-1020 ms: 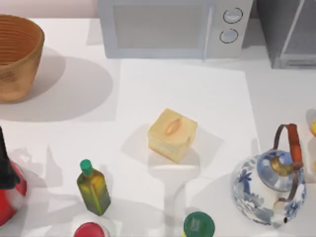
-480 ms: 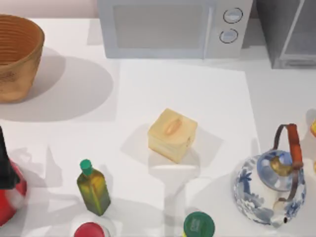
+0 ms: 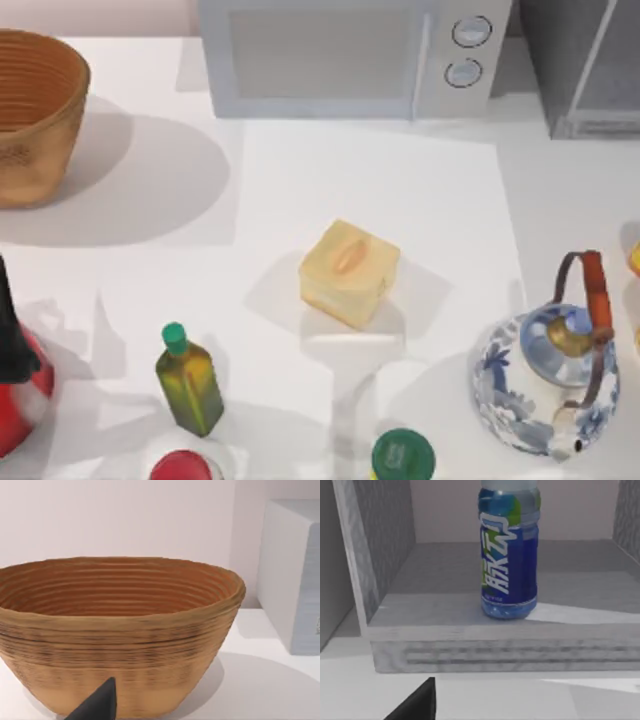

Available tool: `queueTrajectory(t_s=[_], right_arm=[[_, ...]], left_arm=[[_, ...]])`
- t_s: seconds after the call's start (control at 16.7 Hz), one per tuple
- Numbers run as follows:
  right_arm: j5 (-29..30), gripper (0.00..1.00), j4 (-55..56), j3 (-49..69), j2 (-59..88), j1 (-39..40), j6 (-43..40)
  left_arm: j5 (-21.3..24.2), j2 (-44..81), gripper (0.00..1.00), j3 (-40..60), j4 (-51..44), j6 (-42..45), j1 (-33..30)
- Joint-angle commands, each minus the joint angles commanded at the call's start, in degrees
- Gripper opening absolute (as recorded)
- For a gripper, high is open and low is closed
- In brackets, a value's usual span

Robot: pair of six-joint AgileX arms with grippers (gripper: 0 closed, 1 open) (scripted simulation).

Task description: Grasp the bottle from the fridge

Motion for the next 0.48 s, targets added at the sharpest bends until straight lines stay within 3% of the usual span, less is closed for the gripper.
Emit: queueTrajectory(t_s=[0.24,0.48], right_arm=[[-3.24,1.00,10.72,1.74,10.23,-3.32,0.10],[-4.00,1.00,13.21,2.22,12.69,-4.08,0.11]], left_arm=[[0.00,0.00,1.00,0.00,0.00,0.00,0.00],[0.00,0.00,1.00,0.00,0.00,0.00,0.00]])
